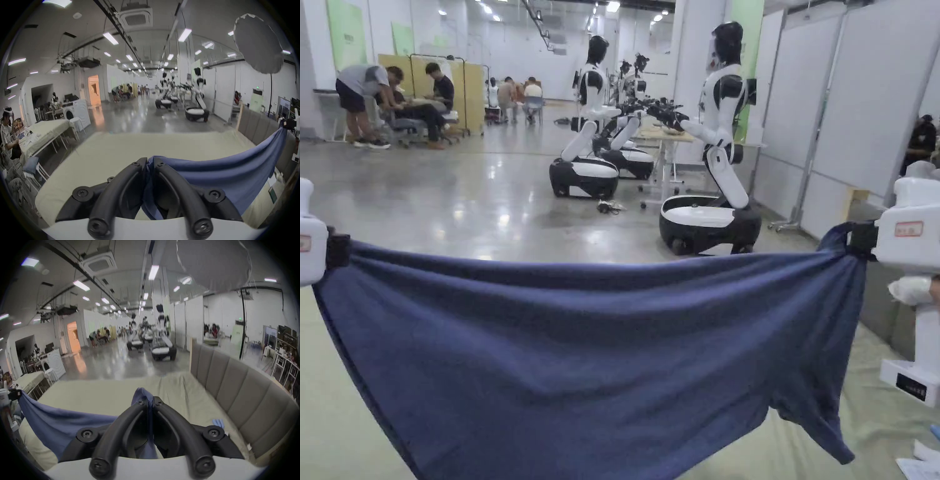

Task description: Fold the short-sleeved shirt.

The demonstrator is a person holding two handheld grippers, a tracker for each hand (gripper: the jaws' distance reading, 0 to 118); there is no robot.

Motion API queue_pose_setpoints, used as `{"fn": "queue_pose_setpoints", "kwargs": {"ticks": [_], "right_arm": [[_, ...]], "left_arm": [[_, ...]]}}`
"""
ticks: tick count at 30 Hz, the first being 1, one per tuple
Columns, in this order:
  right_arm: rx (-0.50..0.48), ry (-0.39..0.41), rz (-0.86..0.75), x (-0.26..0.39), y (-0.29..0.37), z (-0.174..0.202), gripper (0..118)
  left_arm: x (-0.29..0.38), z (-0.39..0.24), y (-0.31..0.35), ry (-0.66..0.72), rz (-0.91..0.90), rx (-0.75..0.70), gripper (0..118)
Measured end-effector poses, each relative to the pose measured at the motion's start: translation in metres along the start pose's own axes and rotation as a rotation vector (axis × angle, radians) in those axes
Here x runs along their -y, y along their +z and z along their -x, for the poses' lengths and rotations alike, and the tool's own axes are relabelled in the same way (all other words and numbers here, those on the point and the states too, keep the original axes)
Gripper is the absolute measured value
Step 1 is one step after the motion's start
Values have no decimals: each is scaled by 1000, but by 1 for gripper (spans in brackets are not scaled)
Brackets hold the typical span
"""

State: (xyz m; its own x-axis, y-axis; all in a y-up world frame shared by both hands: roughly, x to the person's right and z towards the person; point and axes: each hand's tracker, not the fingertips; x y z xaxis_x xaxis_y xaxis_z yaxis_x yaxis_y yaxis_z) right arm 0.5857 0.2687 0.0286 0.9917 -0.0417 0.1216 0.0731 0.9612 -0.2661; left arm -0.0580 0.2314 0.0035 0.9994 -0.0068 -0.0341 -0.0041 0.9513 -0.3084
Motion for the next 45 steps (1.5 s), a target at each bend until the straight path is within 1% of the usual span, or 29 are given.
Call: {"fn": "queue_pose_setpoints", "kwargs": {"ticks": [3,7,10,13,17,21,24,27,29,34,38,39,41,42,43,44,45], "right_arm": [[-17,-25,-61,-49,3,12,5],[3,-14,-143,-97,-3,32,5],[9,-16,-166,-117,-12,43,5],[10,-26,-169,-116,-31,47,5],[20,-44,-142,-85,-66,47,5],[40,-81,-37,-24,-110,42,5],[71,-88,54,25,-139,38,5],[69,-103,103,62,-154,32,5],[79,-96,122,74,-154,27,5],[60,-73,126,81,-112,16,5],[20,-21,161,100,-57,5,5],[6,-13,172,110,-38,3,5],[-29,30,233,136,-8,-4,5],[-58,40,264,154,7,-8,5],[-85,67,302,175,23,-12,5],[-90,93,331,195,35,-14,5],[-93,129,367,221,47,-16,5]], "left_arm": [[-53,7,-1,-4,-60,-15,9],[-101,9,-8,53,-129,-28,9],[-121,10,-19,44,-154,-53,9],[-124,11,-38,26,-153,-70,9],[-96,15,-72,74,-111,-57,9],[-41,8,-112,61,-21,-61,9],[4,5,-137,84,48,-50,9],[38,-3,-136,86,59,-53,9],[49,-3,-134,81,84,-47,9],[66,-8,-89,84,106,-42,9],[86,-9,-32,39,142,-9,9],[96,-9,-13,26,160,10,9],[122,-6,24,-8,217,91,9],[139,-4,42,-18,236,104,9],[161,-3,61,-56,279,117,9],[181,-1,75,-83,321,121,9],[205,1,90,-79,363,118,9]]}}
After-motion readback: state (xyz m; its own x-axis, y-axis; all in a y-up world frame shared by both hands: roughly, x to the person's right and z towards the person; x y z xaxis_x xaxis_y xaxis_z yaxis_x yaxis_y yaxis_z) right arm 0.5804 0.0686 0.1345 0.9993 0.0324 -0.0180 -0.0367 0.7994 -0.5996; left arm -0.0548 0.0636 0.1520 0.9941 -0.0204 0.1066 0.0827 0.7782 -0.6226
